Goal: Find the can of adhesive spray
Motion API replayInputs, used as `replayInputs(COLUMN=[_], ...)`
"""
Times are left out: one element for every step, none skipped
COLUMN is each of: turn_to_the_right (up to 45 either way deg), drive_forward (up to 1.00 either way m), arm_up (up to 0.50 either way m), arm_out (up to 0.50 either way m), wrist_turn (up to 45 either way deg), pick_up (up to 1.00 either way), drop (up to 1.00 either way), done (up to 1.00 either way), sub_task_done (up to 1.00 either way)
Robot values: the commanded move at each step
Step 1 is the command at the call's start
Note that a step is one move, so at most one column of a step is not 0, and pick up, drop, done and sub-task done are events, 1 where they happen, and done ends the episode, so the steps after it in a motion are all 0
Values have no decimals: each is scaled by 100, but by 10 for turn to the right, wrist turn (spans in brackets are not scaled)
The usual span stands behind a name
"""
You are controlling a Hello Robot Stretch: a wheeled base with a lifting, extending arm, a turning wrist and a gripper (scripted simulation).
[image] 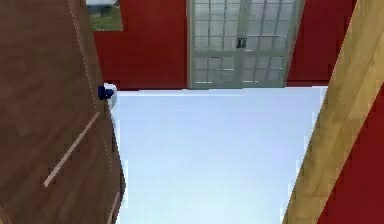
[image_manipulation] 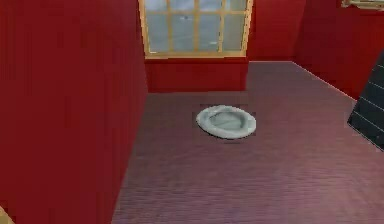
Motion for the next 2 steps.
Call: replayInputs(turn_to_the_right=[0,-150], drive_forward=[100,0], arm_up=[0,0], arm_out=[0,0], wrist_turn=[0,0], pick_up=[0,0], drop=[0,0], done=[0,0], sub_task_done=[0,0])
